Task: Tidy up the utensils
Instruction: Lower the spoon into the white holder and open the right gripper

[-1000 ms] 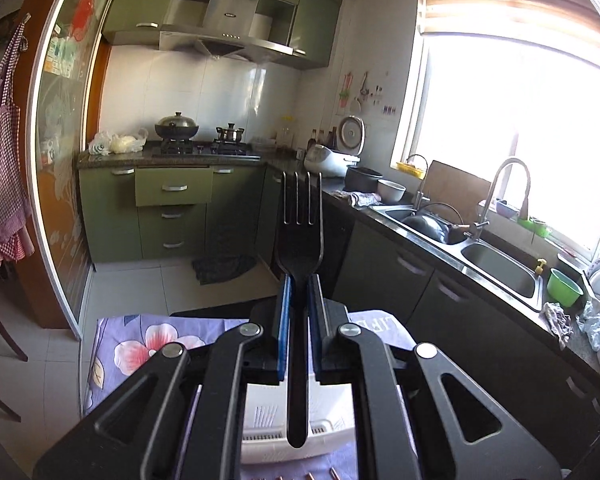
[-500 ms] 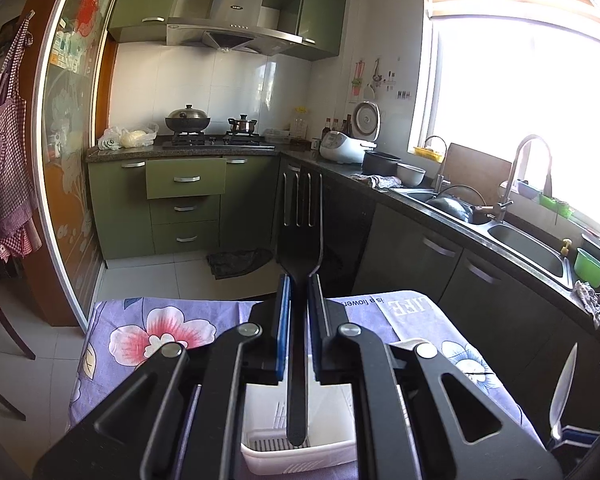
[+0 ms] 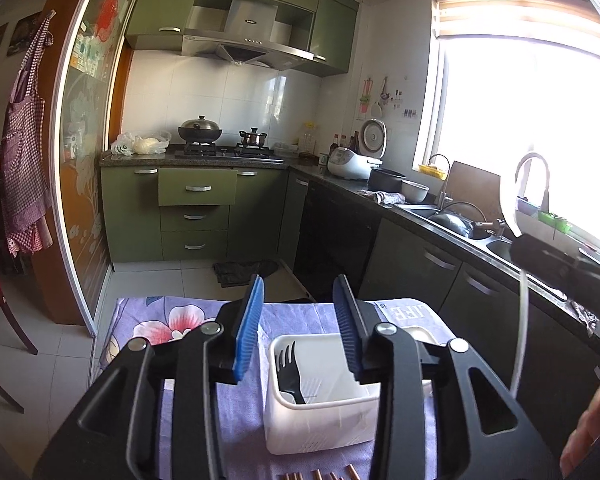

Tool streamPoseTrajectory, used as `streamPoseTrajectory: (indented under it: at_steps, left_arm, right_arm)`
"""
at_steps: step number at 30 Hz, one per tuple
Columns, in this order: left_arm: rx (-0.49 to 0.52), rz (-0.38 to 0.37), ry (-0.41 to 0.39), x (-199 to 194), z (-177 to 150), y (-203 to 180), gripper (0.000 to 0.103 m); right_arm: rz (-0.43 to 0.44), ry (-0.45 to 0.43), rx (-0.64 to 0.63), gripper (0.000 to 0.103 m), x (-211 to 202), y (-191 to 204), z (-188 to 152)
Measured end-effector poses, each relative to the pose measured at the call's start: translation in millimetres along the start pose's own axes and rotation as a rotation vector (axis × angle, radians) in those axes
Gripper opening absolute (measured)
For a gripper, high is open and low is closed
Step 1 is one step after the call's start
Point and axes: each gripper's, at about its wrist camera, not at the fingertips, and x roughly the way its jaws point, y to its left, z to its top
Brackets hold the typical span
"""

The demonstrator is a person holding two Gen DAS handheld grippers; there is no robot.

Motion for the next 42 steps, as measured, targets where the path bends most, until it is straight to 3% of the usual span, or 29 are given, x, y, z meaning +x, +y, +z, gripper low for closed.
streamPoseTrajectory:
  at_steps: [6, 14, 26, 37, 42]
  left_arm:
    - [0.003, 0.004, 0.009, -22.5, -2.3, 11.4, 0.036]
    - [0.004, 0.002, 0.022, -29.4, -7.3, 17.1, 0.036]
    - [0.004, 0.003, 0.085, -14.5, -18.7, 15.5, 0.038]
    - [0.034, 0.007, 0.097, -21.1, -20.7, 8.0, 0.041]
    - [0.044, 0.010, 0.113, -24.2, -23.0, 7.6, 0.043]
  right_arm:
    - [-0.067, -0.118, -0.073, 0.009, 47.0, 11.4, 20.4]
    - [-0.106, -0.082, -0.079, 0.009, 95.7, -3.7, -1.6]
    - [-0.105, -0.100, -0.151, 0.010, 58.6, -10.1, -53.0]
    - [-0.112, -0.002, -0.169, 0.011, 54.5, -23.1, -84.0]
    - [-0.099, 0.030, -0.180, 0.027, 53.9, -22.4, -88.7]
